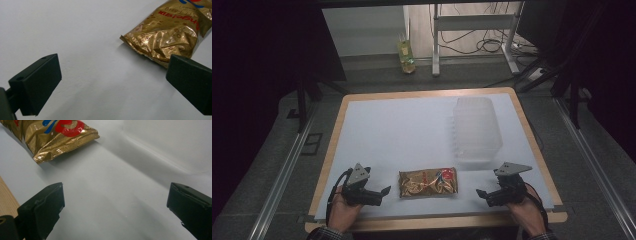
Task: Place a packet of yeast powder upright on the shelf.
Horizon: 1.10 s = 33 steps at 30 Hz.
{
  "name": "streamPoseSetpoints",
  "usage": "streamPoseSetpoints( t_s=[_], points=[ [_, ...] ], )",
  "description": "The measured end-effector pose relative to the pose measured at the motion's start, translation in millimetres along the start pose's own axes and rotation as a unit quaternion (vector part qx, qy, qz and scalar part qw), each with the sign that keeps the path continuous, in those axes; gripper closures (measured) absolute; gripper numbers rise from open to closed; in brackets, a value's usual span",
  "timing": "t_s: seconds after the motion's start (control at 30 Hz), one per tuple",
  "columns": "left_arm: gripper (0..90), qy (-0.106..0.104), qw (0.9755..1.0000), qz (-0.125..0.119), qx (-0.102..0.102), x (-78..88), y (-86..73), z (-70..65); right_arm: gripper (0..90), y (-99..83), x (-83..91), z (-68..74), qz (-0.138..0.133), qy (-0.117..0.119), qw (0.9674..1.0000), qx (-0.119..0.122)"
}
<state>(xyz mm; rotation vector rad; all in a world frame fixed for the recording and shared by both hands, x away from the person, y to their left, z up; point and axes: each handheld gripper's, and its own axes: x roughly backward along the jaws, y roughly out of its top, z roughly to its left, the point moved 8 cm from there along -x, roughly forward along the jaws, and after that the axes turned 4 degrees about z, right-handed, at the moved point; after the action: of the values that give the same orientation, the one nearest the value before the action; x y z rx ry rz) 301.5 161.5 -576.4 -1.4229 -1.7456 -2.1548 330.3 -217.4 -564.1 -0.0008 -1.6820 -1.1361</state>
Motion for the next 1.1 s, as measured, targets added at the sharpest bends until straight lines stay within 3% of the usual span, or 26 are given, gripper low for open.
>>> streamPoseSetpoints(
  t_s=[0.43, 0.53, 0.77, 0.97, 1.1],
  points=[
    [2.0, -0.015, 0.9998, -0.002, 0.016, 0.2, 1.0, -0.9, 1.1, 1.2, -1.7, 2.9, -0.003, -0.003, 1.0000, 0.000],
    [2.6, -0.006, 0.9999, 0.010, 0.008, -1.5, -0.6, -1.2, 1.1, 1.6, -1.6, 3.0, -0.005, -0.004, 1.0000, -0.001],
    [6.6, -0.008, 1.0000, 0.003, -0.004, 1.9, 2.2, -3.9, 1.0, 1.8, -1.7, 2.5, -0.006, -0.005, 1.0000, -0.005],
    [19.1, -0.025, 0.9996, -0.007, -0.011, 4.5, 6.2, -10.5, 1.0, 2.1, -1.5, 2.1, -0.006, -0.007, 0.9999, -0.004],
    [21.1, -0.032, 0.9991, -0.006, -0.026, 3.0, 8.2, -17.1, 1.0, 2.3, -0.9, 1.6, -0.007, -0.007, 0.9999, -0.005]
  ],
)
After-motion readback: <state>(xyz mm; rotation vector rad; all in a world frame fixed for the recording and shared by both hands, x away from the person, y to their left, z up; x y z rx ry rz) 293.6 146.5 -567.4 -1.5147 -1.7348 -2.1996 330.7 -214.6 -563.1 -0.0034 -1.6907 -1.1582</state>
